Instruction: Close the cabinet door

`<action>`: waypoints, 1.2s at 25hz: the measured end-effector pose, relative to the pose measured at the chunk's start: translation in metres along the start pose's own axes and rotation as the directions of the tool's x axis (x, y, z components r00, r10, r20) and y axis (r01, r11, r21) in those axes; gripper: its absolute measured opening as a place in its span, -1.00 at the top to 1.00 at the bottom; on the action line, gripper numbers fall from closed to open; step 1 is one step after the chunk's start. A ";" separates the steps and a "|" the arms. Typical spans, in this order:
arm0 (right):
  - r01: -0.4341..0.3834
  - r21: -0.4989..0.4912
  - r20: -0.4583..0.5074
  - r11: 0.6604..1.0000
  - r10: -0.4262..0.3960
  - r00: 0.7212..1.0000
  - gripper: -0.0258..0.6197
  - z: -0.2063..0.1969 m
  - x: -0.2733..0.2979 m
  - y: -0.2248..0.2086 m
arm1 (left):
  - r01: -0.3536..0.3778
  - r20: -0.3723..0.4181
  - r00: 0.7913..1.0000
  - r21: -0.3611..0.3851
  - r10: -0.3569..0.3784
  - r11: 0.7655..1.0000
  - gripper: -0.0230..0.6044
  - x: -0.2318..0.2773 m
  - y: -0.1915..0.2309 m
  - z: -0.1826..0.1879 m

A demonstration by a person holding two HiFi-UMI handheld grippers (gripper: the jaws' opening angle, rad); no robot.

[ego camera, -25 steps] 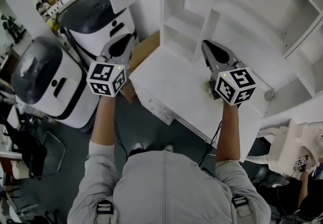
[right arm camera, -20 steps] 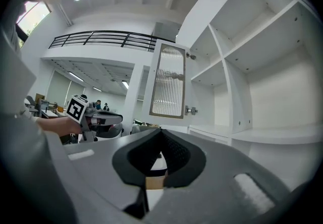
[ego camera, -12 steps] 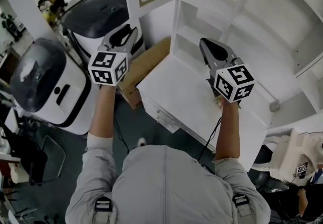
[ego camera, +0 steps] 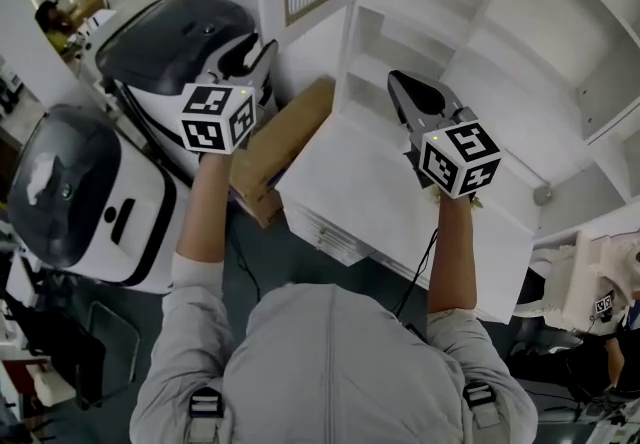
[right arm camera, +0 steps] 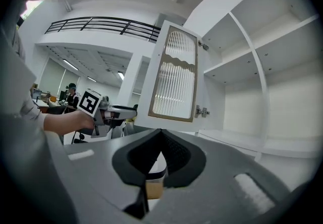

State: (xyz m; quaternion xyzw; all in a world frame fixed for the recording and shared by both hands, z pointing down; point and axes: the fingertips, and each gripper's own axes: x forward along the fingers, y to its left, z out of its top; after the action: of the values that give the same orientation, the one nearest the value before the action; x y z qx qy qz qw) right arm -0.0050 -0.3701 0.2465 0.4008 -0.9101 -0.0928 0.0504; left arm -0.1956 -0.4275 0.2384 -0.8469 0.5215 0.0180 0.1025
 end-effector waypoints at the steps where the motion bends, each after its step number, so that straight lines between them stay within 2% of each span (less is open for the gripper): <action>1: 0.010 0.002 -0.006 1.000 -0.010 1.000 0.92 -0.001 0.001 0.000 | 0.016 -0.001 1.000 -0.006 -0.016 1.000 0.44 0.004 0.000 -0.003; 5: 0.069 0.022 -0.018 0.997 -0.069 0.997 0.92 -0.004 -0.001 -0.005 | 0.061 0.015 0.998 -0.026 -0.060 0.998 0.50 0.014 -0.001 -0.007; 7: 0.099 0.041 -0.018 0.994 -0.098 0.995 0.92 -0.006 -0.004 -0.007 | 0.069 0.030 0.997 -0.040 -0.068 0.997 0.61 0.016 0.001 -0.007; 14: 0.172 0.093 -0.014 0.981 -0.171 0.985 0.92 -0.011 -0.014 -0.011 | 0.162 0.015 0.987 -0.084 -0.162 0.983 0.61 0.016 -0.008 -0.005; 19: 0.227 0.100 -0.024 0.969 -0.225 0.974 0.92 -0.014 -0.025 -0.014 | 0.175 0.059 0.984 -0.120 -0.169 0.977 0.61 0.014 -0.018 -0.002; 23: 0.278 0.114 -0.017 0.954 -0.278 0.960 0.92 -0.015 -0.040 -0.026 | 0.212 0.072 0.976 -0.129 -0.204 0.969 0.59 0.016 -0.030 0.000; 26: 0.292 0.117 -0.013 0.949 -0.293 0.956 0.92 -0.018 -0.047 -0.034 | 0.236 0.064 0.971 -0.113 -0.230 0.965 0.57 0.015 -0.039 0.001; 30: 0.285 0.124 -0.013 0.950 -0.286 0.958 0.92 -0.022 -0.052 -0.048 | 0.230 0.064 0.973 -0.117 -0.224 0.966 0.57 0.016 -0.050 0.002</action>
State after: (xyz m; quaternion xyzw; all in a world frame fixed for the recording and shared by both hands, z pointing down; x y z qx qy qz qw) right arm 0.0685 -0.3661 0.2571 0.5303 -0.8467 -0.0432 0.0093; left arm -0.1441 -0.4196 0.2416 -0.9049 0.4164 0.0596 0.0643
